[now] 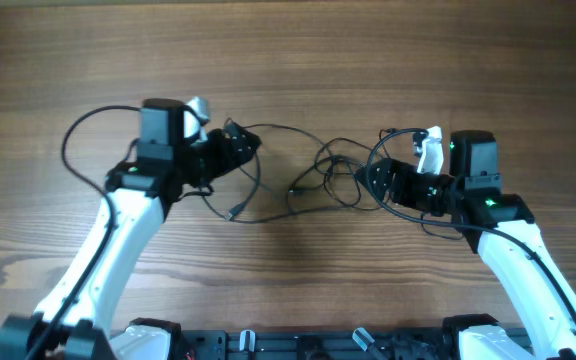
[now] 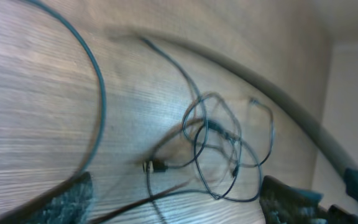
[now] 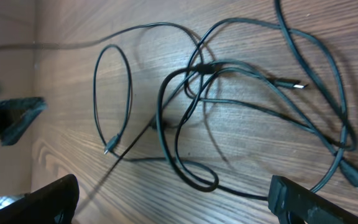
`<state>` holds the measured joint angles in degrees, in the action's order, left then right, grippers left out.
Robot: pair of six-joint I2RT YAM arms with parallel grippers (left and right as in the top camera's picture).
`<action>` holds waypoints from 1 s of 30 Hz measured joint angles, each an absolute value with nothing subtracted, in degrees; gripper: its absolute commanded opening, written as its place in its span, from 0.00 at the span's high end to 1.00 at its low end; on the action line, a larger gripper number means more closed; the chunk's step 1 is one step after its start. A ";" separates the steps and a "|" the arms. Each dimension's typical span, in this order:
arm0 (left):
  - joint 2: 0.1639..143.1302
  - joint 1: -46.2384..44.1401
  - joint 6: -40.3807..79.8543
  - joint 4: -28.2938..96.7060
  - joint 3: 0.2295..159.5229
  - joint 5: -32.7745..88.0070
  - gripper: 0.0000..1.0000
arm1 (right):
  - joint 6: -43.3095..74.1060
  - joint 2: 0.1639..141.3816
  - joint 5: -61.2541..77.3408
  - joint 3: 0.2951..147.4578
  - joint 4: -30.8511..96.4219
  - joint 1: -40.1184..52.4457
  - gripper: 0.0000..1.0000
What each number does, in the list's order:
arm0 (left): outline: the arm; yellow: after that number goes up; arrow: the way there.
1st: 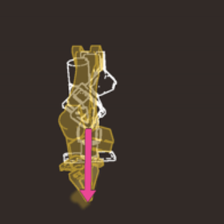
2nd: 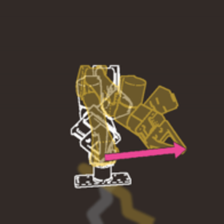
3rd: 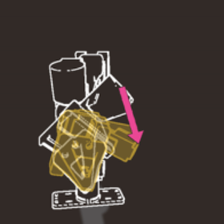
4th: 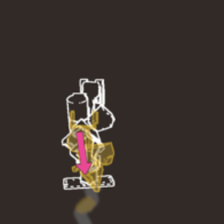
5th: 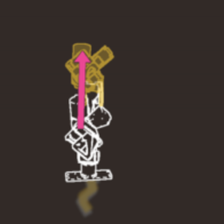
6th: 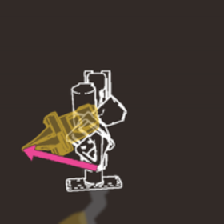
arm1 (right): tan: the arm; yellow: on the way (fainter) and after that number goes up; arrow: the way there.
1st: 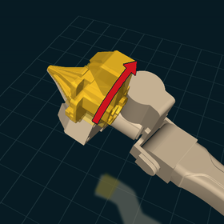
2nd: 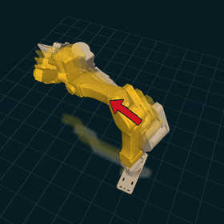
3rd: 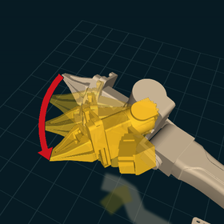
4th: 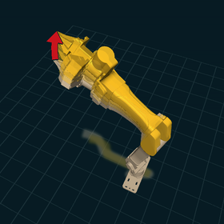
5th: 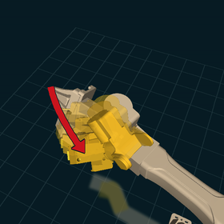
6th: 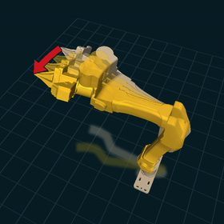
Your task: Untangle cables
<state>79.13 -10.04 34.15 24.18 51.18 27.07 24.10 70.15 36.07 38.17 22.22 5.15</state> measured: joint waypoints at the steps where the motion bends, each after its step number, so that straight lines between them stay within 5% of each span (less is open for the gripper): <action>1: 80.53 -11.55 34.20 23.31 51.20 26.59 0.96 | 24.10 70.15 36.12 38.17 22.31 5.39 0.00; 9: 82.48 -15.90 34.20 17.50 51.27 26.70 0.96 | 20.80 70.15 40.53 38.17 23.16 5.69 0.00; 17: 62.87 -15.22 30.98 15.27 53.54 29.91 0.96 | 18.57 70.15 47.09 37.91 12.71 12.19 0.00; 25: 50.43 -15.20 29.98 7.49 53.76 30.04 0.96 | 29.82 75.66 21.93 37.91 6.74 22.15 0.02; 27: 48.42 -15.20 29.82 5.89 53.76 29.69 0.96 | 31.70 79.70 18.85 37.91 6.72 22.37 0.17; 29: 47.03 -15.20 29.80 4.84 53.76 29.06 0.96 | 32.97 83.68 17.12 37.91 6.76 22.37 0.54; 30: 46.35 -15.20 29.80 4.82 53.76 28.51 0.96 | 33.26 86.85 15.55 37.89 6.83 22.37 0.91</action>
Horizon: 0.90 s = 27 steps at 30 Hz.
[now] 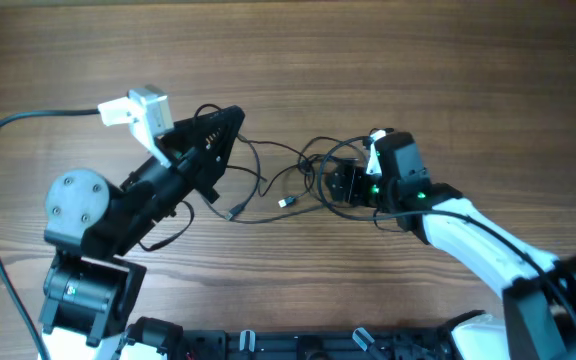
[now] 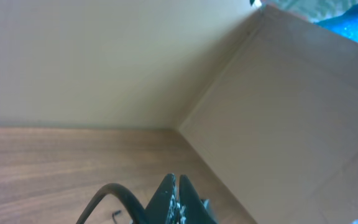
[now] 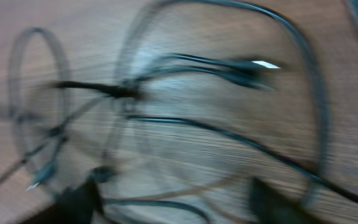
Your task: Untangle cables
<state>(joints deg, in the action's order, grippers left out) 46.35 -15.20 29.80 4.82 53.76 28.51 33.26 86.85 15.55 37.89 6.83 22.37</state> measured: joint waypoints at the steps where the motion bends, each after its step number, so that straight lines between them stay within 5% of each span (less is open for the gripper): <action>1: 45.60 -15.20 29.78 4.78 53.76 27.70 0.96 | 33.74 88.05 14.70 37.91 6.87 22.37 0.96; 7: 45.12 -13.91 29.63 4.67 53.76 22.28 0.96 | 36.84 89.58 8.82 37.91 12.99 19.27 0.96; 16: 45.08 0.58 30.13 4.40 57.56 13.87 0.96 | 38.54 86.87 4.34 38.06 23.40 -0.45 0.96; 27: 44.82 8.05 28.64 3.75 58.52 12.53 0.96 | 37.67 86.87 4.40 38.06 23.38 -2.11 0.92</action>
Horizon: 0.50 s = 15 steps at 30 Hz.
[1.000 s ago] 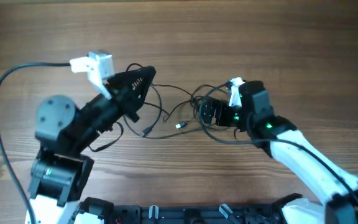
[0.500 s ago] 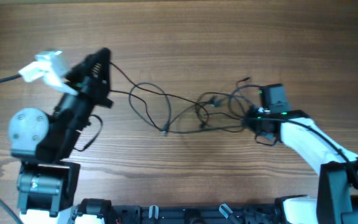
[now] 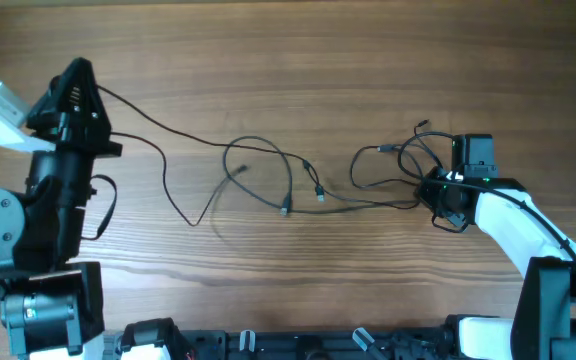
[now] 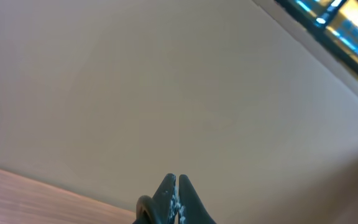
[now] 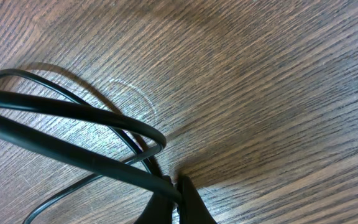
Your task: Untangle cables
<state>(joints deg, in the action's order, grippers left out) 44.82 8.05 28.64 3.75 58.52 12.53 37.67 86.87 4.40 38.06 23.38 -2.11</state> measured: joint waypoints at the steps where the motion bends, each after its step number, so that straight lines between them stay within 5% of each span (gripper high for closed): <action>1: 44.82 8.82 27.92 3.75 58.52 11.70 0.96 | 37.65 86.87 4.40 38.06 23.40 -2.11 0.91; 15: 55.59 25.76 13.96 -8.82 59.02 -4.91 0.96 | 37.67 86.87 6.85 37.95 23.86 -2.37 0.84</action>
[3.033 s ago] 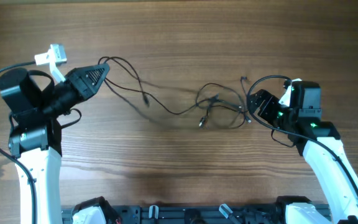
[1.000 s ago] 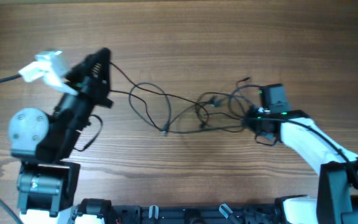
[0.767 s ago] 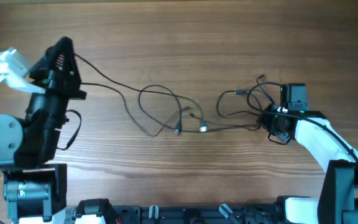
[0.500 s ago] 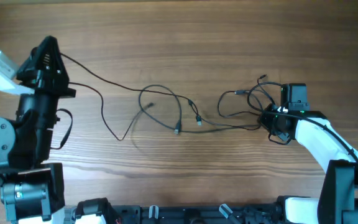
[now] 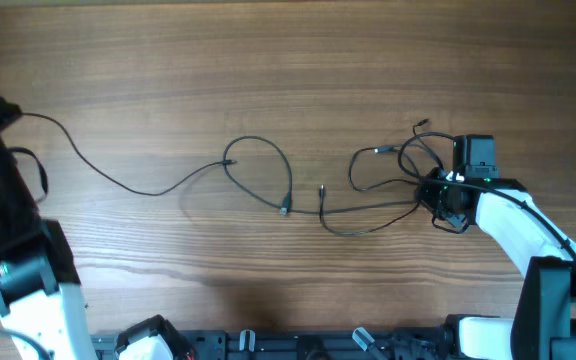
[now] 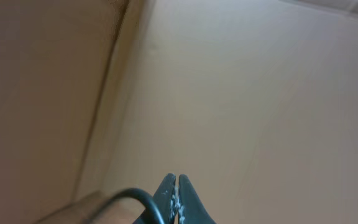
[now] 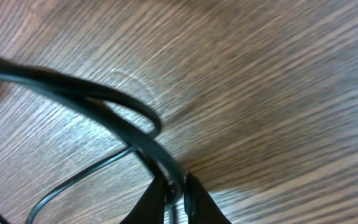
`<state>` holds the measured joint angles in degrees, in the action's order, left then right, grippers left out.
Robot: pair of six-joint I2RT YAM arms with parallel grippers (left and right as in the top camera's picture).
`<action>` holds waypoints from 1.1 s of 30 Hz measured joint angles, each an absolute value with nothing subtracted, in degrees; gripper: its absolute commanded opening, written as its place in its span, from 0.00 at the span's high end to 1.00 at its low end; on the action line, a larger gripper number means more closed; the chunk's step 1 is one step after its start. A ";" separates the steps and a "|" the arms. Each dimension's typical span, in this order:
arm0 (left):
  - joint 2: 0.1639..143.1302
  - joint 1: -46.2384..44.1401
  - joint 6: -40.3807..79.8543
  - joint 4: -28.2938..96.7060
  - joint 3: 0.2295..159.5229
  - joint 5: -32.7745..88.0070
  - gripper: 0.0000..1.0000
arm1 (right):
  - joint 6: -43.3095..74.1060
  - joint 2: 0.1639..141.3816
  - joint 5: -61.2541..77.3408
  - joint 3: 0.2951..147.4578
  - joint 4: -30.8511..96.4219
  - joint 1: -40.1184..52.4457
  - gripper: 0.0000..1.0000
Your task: Untangle cables
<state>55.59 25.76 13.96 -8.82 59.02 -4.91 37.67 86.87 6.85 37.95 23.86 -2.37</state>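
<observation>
Two black cables lie across the wooden table (image 5: 298, 60). The thin cable (image 5: 128, 188) runs from my left gripper (image 5: 8, 112) at the far left edge, through a loop (image 5: 260, 165), to a plug near the centre. In the left wrist view, the left gripper (image 6: 176, 183) is shut on that cable (image 6: 135, 196), raised and facing a beige wall. The thicker cable (image 5: 368, 212) runs from a plug at centre to a bundle of loops (image 5: 398, 160) on the right. My right gripper (image 7: 178, 186) is shut on this thick cable (image 7: 98, 99), low over the wood.
The dark base rail (image 5: 298, 345) of the arms runs along the near edge. The left arm's body (image 5: 13, 260) stands at the left edge and the white right arm (image 5: 513, 225) at the right. Only wood grain shows elsewhere.
My left gripper has moved further left, to the frame edge, with the thin cable. That cable now lies more stretched out, and its loop sits apart from the thick cable. The right gripper has stayed put.
Both grippers were open beside one tangled heap at the table's centre. Then the left gripper was shut on a cable and raised, while the right was at the heap. Later the left was far left and the right held a bundle at the right. Now the cables lie spread apart.
</observation>
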 measured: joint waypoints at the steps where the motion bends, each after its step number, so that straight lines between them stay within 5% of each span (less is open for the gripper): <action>1: 57.54 26.79 13.45 -10.07 59.02 -4.93 0.96 | 37.69 86.87 7.51 37.95 23.81 -2.37 0.84; 14: 71.09 29.85 17.50 -50.19 59.53 -11.86 0.96 | 37.69 86.87 12.53 37.95 24.01 -2.37 0.81; 27: 95.98 31.14 18.39 -46.72 82.72 -14.15 0.96 | 37.69 86.87 13.67 37.95 25.93 -2.37 0.81; 33: 102.94 31.16 25.36 -27.94 85.80 -10.55 0.96 | 37.69 86.87 14.22 37.95 26.61 -2.37 0.81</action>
<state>102.94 31.16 25.36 -27.94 85.80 -10.55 37.69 86.87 14.22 37.95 26.61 -2.37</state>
